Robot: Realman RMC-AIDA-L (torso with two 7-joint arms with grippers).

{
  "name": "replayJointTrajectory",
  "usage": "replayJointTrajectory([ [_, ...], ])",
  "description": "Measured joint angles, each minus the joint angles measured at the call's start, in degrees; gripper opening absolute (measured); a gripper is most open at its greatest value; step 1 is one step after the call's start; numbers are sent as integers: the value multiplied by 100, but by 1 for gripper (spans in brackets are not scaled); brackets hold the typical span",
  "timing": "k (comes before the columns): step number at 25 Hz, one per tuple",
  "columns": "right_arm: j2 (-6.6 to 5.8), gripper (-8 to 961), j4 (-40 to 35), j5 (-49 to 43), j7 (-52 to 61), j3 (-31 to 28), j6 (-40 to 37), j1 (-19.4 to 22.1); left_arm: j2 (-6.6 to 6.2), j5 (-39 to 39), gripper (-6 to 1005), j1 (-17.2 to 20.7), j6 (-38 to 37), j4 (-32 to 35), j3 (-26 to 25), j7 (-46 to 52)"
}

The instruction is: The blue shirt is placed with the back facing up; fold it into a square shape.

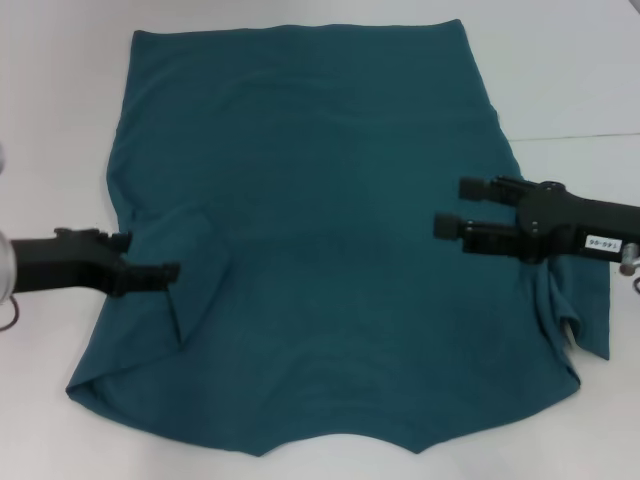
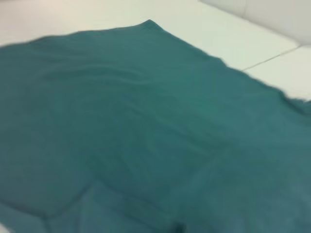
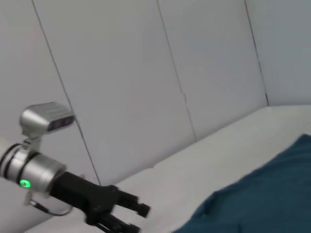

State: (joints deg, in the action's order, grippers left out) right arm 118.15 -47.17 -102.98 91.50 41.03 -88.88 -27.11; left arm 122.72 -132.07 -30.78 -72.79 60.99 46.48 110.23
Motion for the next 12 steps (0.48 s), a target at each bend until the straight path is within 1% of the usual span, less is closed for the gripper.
replayJointTrajectory([
  [2,-35,915,-314,-205,433,-2,-61,12,-61,132,880,-33,-401,-110,-288,4],
  [3,-50,915,-562,-359,732,-9,-143,24,-115,265,879,-53,-686,-216,-477,1],
  [4,-49,915,-780,-470,937,-12,-211,36,-210,451,878,-69,-1018,-367,-639,-24],
  [5,-41,915,-1062,-642,1212,-13,-295,52,-261,546,878,-73,-1173,-456,-699,-41],
  [6,-26,915,-1407,-830,1490,-14,-367,70,-368,711,877,-77,-1425,-633,-759,-79],
  [8,3,915,-2057,-1235,1998,-13,-515,100,-514,896,876,-79,-1718,-889,-800,-129],
  [10,-5,915,-2649,-1647,2446,-12,-767,82,-568,933,876,-59,-1836,-987,-832,-145],
  [12,-54,915,-3072,-2058,2815,-13,-1060,-16,-571,921,876,-30,-1924,-1001,-861,-164],
])
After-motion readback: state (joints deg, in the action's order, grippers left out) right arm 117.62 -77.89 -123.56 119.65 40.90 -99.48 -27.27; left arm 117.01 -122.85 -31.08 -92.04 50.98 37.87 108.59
